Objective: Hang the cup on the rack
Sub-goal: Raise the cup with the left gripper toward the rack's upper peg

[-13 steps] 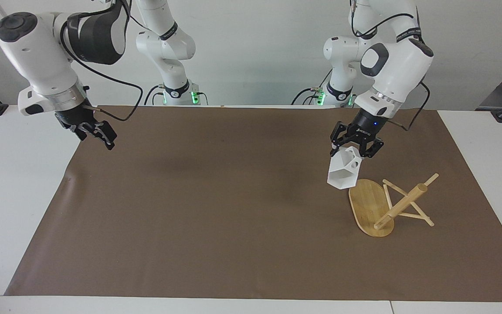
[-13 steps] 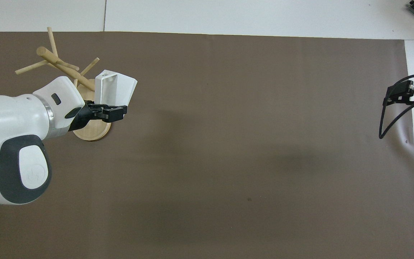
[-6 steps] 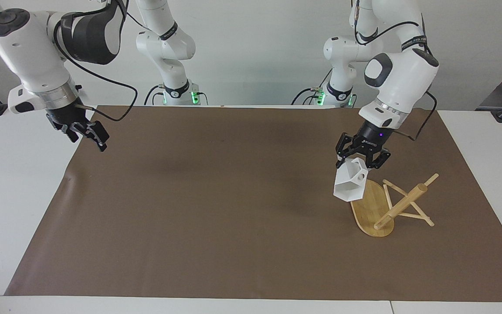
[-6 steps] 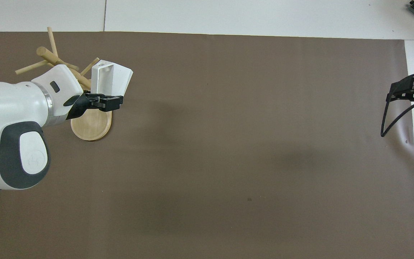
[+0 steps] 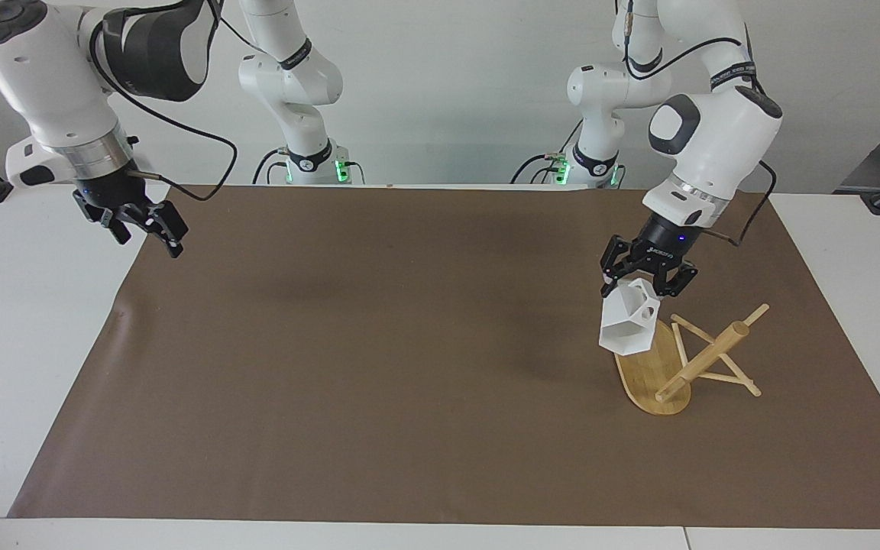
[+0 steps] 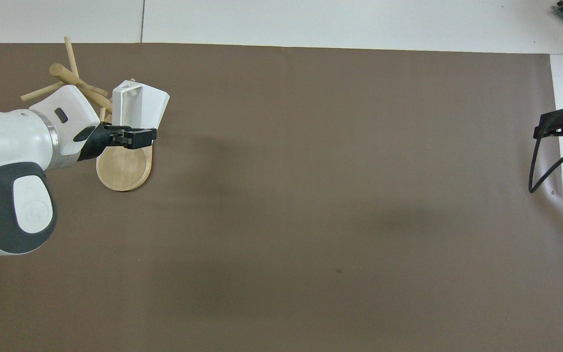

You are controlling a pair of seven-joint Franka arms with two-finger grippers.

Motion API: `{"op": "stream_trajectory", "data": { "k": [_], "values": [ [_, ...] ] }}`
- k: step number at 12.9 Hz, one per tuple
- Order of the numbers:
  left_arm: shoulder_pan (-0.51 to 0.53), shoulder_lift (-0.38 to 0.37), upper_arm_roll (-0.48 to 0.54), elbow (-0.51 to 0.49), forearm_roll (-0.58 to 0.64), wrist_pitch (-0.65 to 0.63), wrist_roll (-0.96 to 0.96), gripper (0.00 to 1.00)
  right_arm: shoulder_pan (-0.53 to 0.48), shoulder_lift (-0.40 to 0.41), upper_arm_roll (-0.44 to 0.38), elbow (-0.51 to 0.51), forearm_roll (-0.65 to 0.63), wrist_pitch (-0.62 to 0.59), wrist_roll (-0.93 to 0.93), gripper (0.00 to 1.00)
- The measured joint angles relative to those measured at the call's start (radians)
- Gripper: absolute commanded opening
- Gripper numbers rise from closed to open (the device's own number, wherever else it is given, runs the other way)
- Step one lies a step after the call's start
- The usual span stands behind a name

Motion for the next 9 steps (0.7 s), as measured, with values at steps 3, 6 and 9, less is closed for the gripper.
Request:
{"op": "stream_trajectory", "data": {
  "k": [3,6,9],
  "values": [
    [0.023,0.0,0.001,0.0,0.003,-0.003,0.015,0.0,-0.015,-0.023,-0.001,0.0,0.001,-0.019,-0.01,1.0],
    [0.036,0.0,0.002,0.0,0.004,-0.004,0.031,0.0,-0.02,-0.034,-0.001,0.005,0.003,-0.047,-0.044,1.0],
    [0.052,0.0,0.003,-0.001,0.004,-0.005,0.042,0.0,-0.021,-0.037,-0.001,0.033,0.007,-0.098,-0.062,1.0]
  ]
}}
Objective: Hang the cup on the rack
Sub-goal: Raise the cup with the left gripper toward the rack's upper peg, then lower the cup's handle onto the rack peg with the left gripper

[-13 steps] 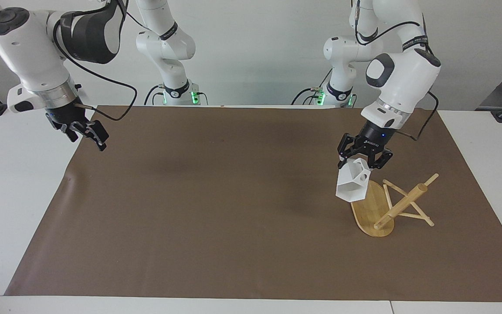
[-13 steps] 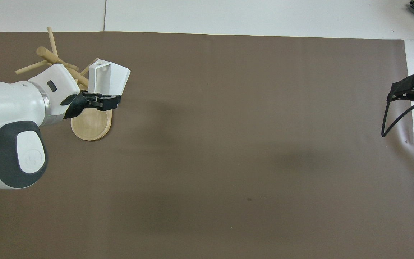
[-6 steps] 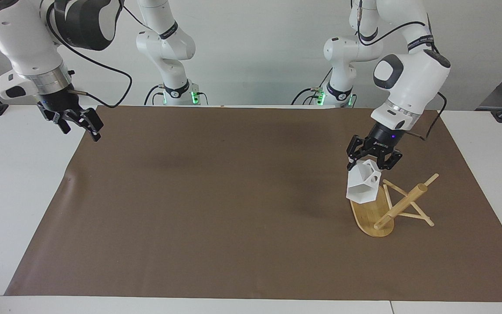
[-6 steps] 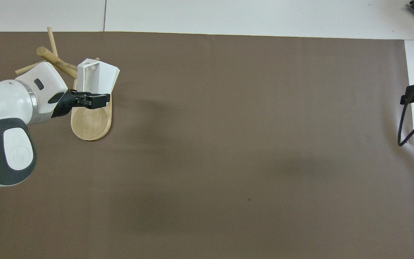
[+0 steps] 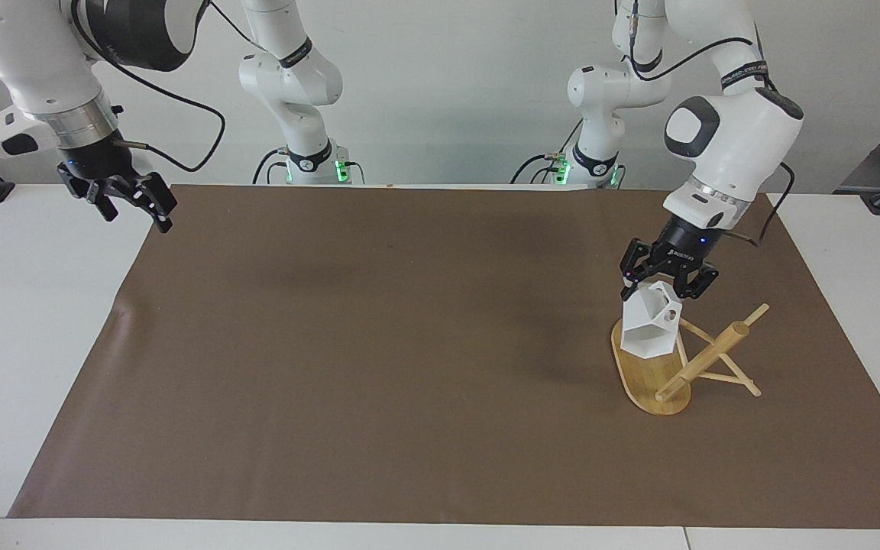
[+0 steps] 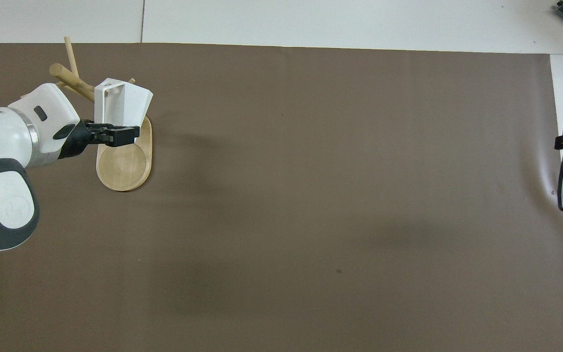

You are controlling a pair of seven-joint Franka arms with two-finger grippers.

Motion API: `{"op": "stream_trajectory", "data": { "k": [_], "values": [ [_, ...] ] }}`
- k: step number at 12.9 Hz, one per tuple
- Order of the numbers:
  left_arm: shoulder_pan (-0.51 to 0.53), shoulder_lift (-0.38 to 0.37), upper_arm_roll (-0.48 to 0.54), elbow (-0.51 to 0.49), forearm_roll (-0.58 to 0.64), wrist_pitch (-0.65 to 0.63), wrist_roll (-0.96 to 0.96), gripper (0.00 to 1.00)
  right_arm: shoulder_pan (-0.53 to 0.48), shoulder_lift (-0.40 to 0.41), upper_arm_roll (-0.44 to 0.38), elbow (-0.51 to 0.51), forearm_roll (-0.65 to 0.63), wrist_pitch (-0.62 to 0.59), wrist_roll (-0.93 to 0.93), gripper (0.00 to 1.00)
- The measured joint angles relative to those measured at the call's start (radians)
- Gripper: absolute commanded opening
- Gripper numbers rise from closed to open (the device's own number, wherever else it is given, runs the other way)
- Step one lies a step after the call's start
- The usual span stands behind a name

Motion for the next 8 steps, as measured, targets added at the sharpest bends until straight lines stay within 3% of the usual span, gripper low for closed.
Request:
{"op": "stream_trajectory", "data": {
  "k": [8],
  "values": [
    [0.038,0.004,0.001,-0.015,0.0,0.0,0.044,0.0,0.009,-0.003,0.011,0.025,0.017,-0.042,0.004,1.0]
  ]
}}
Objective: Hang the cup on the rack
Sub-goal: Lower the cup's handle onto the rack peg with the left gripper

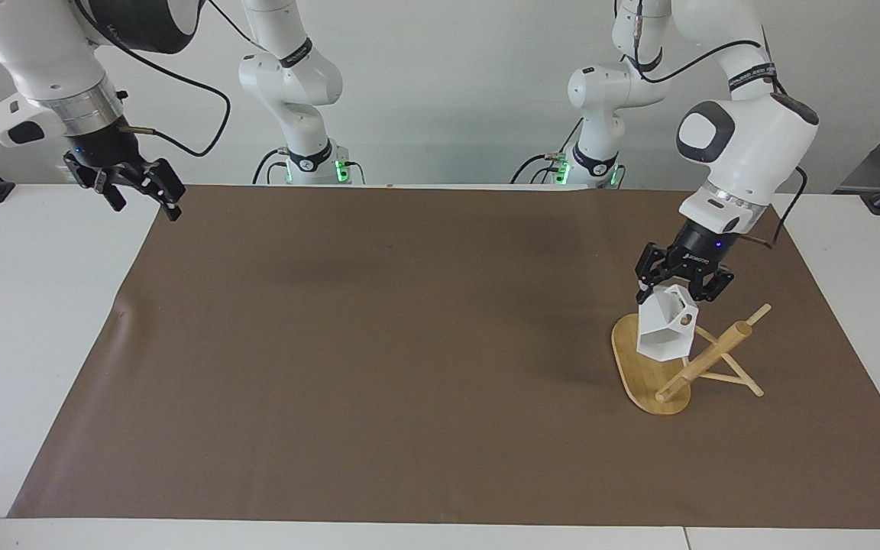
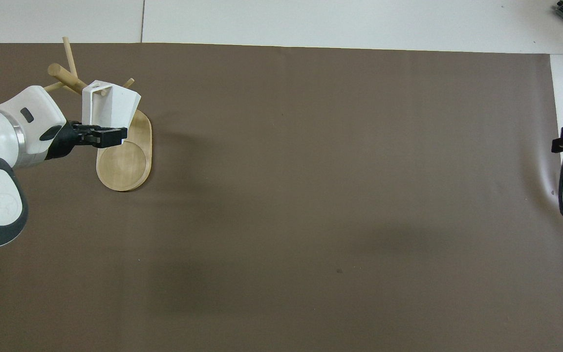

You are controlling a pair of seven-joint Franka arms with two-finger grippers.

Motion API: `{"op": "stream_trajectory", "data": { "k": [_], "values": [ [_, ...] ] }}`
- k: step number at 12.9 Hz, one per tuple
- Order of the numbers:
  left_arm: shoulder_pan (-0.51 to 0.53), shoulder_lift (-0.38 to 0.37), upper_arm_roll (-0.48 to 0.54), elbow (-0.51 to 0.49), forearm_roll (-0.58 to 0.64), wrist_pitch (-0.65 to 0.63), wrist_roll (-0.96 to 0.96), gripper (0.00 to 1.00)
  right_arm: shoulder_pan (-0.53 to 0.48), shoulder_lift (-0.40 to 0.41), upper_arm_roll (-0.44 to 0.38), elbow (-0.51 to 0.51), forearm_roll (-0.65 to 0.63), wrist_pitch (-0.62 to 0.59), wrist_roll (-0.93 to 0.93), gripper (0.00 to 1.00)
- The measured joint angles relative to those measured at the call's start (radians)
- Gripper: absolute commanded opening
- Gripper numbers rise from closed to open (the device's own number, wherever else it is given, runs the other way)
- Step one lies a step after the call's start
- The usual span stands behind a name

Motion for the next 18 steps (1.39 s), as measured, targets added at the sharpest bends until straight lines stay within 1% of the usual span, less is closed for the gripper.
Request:
{"op": "stream_trajectory", "data": {
  "k": [11,18],
  "values": [
    [0.027,0.006,-0.001,-0.004,0.0,0.002,0.048,0.0,0.0,0.0,-0.007,-0.007,0.003,0.004,-0.006,1.0],
    [0.05,0.053,0.0,0.04,0.0,-0.02,0.092,0.0,0.0,0.0,-0.02,-0.008,0.003,0.006,-0.025,1.0]
  ]
}}
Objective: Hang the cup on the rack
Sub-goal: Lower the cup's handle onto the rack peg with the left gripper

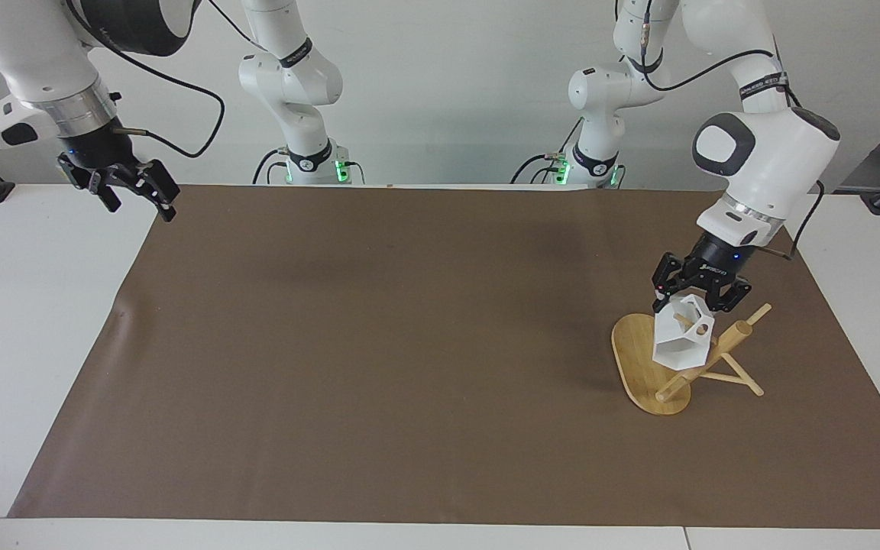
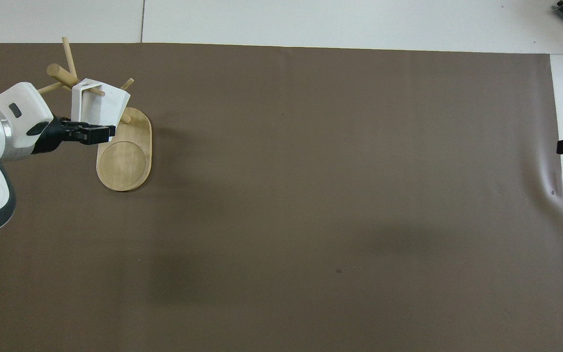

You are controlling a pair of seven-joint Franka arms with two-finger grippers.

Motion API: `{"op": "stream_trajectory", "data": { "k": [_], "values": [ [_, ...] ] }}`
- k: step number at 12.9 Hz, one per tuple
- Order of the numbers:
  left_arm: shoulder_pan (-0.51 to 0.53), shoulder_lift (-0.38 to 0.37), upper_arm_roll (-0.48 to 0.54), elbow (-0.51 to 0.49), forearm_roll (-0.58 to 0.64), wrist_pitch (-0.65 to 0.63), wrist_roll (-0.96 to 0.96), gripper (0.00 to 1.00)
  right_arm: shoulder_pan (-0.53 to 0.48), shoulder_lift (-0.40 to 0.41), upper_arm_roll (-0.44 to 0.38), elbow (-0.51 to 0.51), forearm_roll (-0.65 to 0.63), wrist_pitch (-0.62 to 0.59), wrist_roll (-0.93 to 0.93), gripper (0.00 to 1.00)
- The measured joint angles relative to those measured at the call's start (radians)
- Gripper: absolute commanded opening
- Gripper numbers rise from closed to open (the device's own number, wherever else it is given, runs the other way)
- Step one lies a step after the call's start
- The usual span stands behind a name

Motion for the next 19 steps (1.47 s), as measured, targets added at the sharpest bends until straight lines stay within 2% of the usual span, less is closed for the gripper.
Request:
{"op": "stream_trajectory", "data": {
  "k": [8,9,10,12,13,14,16,19],
  "values": [
    [0.0,0.011,0.0,0.01,-0.001,-0.003,0.0,0.0,0.001,0.0,0.0,0.0,0.0,0.002,-0.029,1.0],
    [0.0,0.011,0.0,0.011,-0.001,-0.003,0.0,0.05,0.001,0.0,0.0,0.0,0.0,0.002,-0.052,1.0],
    [0.001,0.012,0.0,0.012,-0.001,-0.004,0.0,0.33,0.001,0.0,0.0,0.0,0.0,0.002,-0.065,1.0],
    [0.001,0.012,0.0,0.013,-0.001,-0.006,0.0,0.56,0.001,0.0,0.001,0.0,0.0,0.002,-0.072,1.0],
    [0.001,0.012,0.0,0.016,-0.001,-0.008,0.0,0.64,0.001,0.0,0.001,0.0,0.0,0.002,-0.072,1.0],
    [0.002,0.014,0.0,0.021,-0.001,-0.01,0.0,0.71,0.001,0.0,0.001,0.0,0.0,0.002,-0.072,1.0],
    [0.005,0.019,0.0,0.03,-0.001,-0.014,0.0,0.76,0.001,0.0,0.001,0.0,0.0,0.002,-0.072,1.0],
    [0.01,0.024,0.0,0.038,-0.001,-0.017,0.0,0.79,0.001,0.0,0.001,-0.001,0.0,0.002,-0.072,1.0]
  ]
}}
